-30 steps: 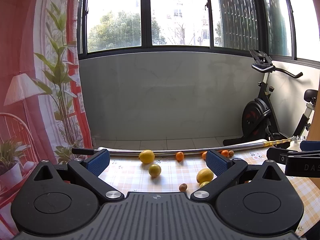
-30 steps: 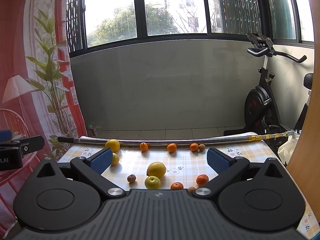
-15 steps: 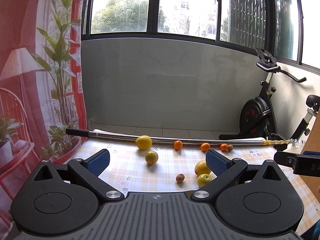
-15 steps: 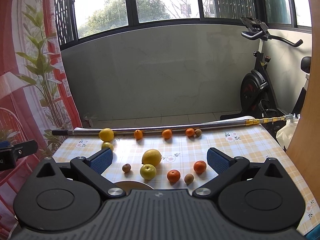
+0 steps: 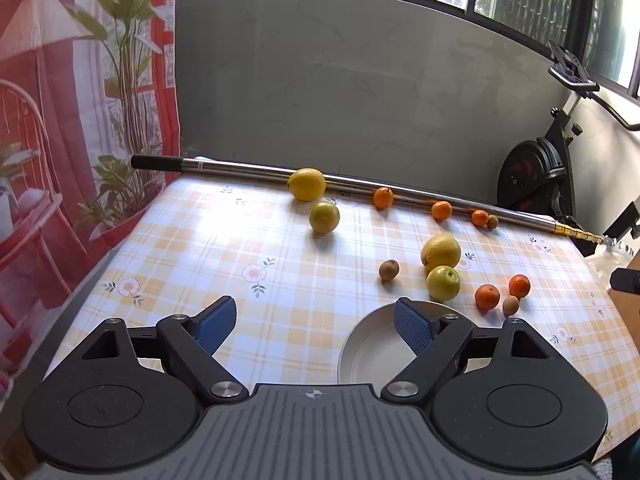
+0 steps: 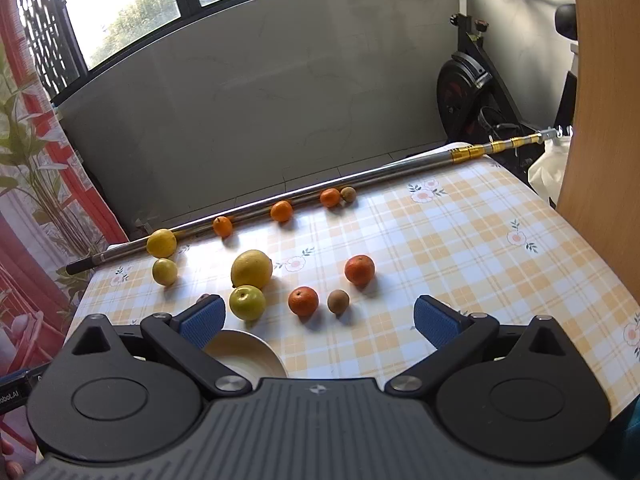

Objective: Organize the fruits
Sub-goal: 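Close the right gripper on a tangerine while the left tool moves toward a lemon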

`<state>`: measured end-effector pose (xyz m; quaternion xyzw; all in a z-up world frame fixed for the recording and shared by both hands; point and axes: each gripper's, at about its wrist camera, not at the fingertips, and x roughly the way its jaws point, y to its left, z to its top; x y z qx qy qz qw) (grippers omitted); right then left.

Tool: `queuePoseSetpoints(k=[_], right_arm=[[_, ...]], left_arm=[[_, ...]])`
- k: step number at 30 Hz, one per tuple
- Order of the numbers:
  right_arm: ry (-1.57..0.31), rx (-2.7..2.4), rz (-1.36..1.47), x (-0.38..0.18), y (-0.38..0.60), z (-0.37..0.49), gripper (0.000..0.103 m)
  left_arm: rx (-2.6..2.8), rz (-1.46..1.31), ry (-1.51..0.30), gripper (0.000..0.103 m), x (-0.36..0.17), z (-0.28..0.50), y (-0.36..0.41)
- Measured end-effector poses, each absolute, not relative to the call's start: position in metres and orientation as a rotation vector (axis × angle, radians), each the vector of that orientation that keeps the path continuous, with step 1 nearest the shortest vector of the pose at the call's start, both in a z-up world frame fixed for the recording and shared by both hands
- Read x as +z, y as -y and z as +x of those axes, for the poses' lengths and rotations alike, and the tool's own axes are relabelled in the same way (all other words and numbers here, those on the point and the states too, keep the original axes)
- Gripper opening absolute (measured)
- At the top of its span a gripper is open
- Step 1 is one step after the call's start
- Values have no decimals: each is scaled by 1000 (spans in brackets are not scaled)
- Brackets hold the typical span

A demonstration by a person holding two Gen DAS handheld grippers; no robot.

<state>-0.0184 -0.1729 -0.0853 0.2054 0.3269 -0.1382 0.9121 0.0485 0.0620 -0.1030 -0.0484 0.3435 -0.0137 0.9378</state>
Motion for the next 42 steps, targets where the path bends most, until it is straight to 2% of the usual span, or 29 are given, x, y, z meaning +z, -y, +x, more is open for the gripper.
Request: queuePoseSetpoints(k=[9, 19, 24, 27, 32, 34, 42], right_arm=[[-607, -350, 454, -98, 197, -24, 103], [-545, -325, 114, -90, 191, 7, 101], [-539, -254, 274, -99, 211, 35, 98], [-538, -266, 254, -111, 215, 52, 97], [-569, -259, 256, -145, 223, 65, 88], [-605, -229, 261, -161, 225, 69, 81], [-657, -181, 170, -199, 222, 86, 59]], left_arm=[[40, -180, -745, 84, -119, 59, -77], [33, -114, -625, 82, -87, 86, -76], [92, 4, -583, 82, -77, 107, -70], [118, -14, -602, 82, -79, 122, -78], [142, -101, -648, 83, -89, 131, -95], [150, -112, -679, 83, -94, 133, -98], [180, -1, -735, 87, -104, 135, -97]])
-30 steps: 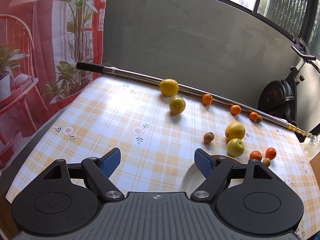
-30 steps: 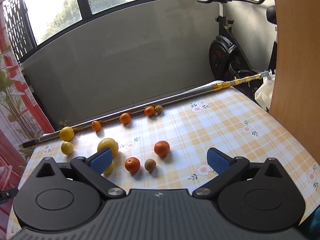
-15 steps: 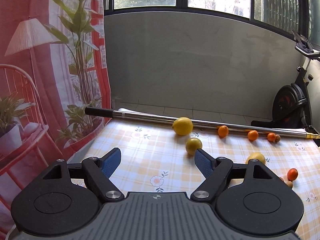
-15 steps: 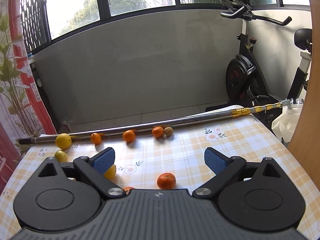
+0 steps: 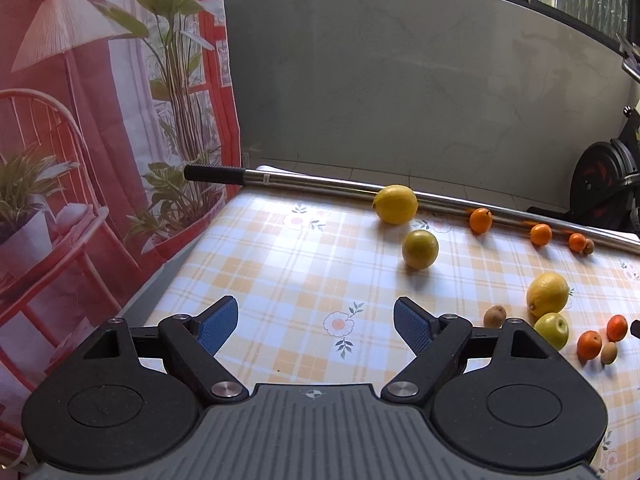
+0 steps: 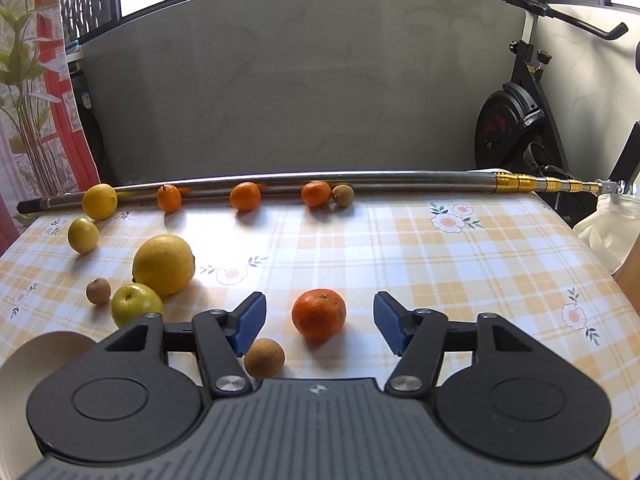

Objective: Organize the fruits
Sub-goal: 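Close the right gripper on a tangerine while the left tool moves toward a lemon, then close the left gripper on the yellow lemon while the right gripper holds the tangerine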

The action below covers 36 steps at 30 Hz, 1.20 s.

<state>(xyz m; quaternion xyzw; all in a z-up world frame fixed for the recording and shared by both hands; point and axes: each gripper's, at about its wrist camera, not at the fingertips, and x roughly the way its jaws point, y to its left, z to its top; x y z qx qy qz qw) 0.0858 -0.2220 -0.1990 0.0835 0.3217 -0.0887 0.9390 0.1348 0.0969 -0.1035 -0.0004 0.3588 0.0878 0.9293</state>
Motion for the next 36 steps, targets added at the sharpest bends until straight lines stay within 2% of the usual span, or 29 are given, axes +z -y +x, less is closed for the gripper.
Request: queuePoseSetpoints(k=[11, 16, 21, 24, 36], right_arm=[[-708, -192, 189, -223, 228, 118, 52], [-724, -188, 241, -233, 234, 122, 42], [-729, -183, 237, -233, 233, 122, 42], [-732, -189, 234, -231, 232, 121, 42], [-613, -143, 285, -187, 214, 98, 42]], left_arm=[[172, -62, -729, 91, -101, 139, -103], [127, -56, -721, 90, -104, 140, -101], [91, -54, -727, 89, -108, 142, -100], [91, -52, -741, 85, -111, 145, -101], [26, -9, -710, 85, -104, 156, -103]])
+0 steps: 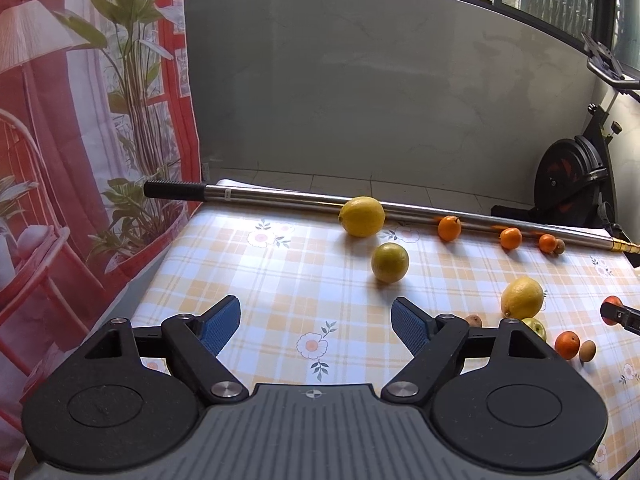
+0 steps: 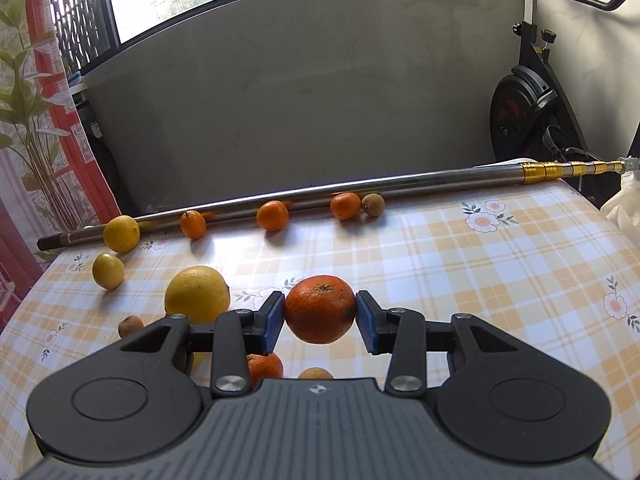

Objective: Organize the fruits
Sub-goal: 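Close the left gripper on the yellow lemon while the right gripper holds the tangerine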

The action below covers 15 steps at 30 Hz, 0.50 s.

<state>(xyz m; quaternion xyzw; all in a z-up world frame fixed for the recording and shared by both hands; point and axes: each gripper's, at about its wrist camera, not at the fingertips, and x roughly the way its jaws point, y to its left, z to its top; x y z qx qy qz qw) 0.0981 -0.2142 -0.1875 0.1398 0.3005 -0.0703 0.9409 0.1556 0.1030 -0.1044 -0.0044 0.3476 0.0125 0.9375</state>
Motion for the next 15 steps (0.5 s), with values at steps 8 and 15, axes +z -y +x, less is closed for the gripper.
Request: queuePoseSetpoints(k=[8, 15], right_arm=[[-561, -192, 385, -179, 213, 73, 42], [-534, -269, 401, -178, 212, 48, 42]], left_arm=[[-70, -106, -685, 85, -106, 165, -110], [-54, -155, -678, 88, -113, 190, -111]])
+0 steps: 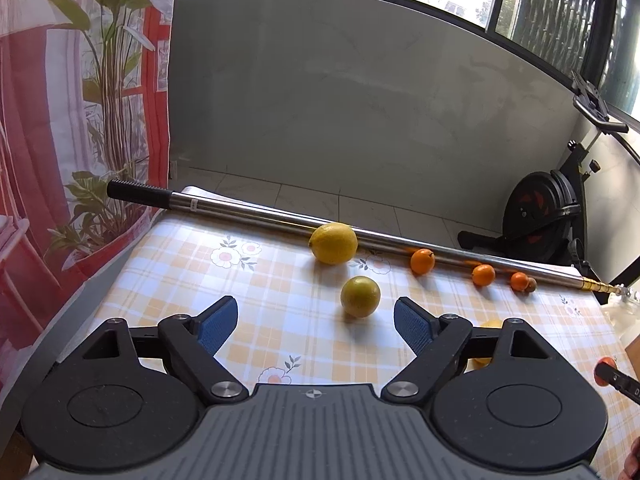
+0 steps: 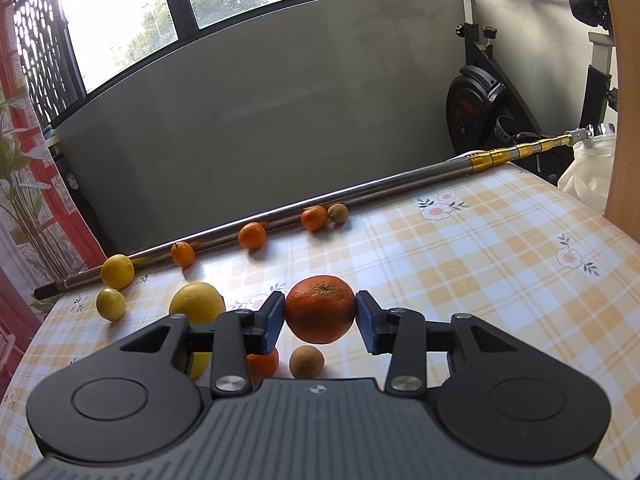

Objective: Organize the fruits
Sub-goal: 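Close the left gripper on the yellow lemon while the right gripper holds the tangerine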

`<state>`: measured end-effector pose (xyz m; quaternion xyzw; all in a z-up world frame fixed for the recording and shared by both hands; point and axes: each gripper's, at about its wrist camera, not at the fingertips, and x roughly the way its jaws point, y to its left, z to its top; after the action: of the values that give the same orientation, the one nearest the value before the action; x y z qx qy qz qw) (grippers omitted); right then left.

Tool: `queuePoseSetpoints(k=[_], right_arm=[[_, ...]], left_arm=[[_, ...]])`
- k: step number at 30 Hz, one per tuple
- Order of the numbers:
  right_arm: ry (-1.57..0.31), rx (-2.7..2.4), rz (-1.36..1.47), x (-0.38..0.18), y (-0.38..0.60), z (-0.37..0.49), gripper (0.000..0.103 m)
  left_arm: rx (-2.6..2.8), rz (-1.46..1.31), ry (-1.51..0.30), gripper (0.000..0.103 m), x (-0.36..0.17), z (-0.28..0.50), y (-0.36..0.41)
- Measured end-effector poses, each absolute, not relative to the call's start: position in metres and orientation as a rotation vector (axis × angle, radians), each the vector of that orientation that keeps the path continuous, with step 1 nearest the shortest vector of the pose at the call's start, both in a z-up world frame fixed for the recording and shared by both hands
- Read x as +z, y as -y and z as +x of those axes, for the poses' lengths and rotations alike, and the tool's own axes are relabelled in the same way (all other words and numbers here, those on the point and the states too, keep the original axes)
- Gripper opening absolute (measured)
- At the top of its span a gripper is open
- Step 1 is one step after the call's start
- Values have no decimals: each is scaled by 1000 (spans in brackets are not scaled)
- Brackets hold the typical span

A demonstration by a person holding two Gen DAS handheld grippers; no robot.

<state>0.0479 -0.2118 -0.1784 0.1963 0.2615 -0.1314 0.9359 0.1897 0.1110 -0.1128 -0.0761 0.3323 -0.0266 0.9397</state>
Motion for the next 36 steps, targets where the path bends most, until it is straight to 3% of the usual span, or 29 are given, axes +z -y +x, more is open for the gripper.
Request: queuePoseSetpoints(k=[14, 25, 36], right_arm=[[-539, -263, 379, -177, 212, 44, 42], [-553, -261, 346, -182, 220, 57, 42], [-575, -279, 392, -194, 237, 74, 42]], left_arm=[[19, -62, -616, 91, -137, 259, -93], [-3, -238, -694, 90, -176, 342, -88], [2, -195, -726, 90, -205, 382, -76]])
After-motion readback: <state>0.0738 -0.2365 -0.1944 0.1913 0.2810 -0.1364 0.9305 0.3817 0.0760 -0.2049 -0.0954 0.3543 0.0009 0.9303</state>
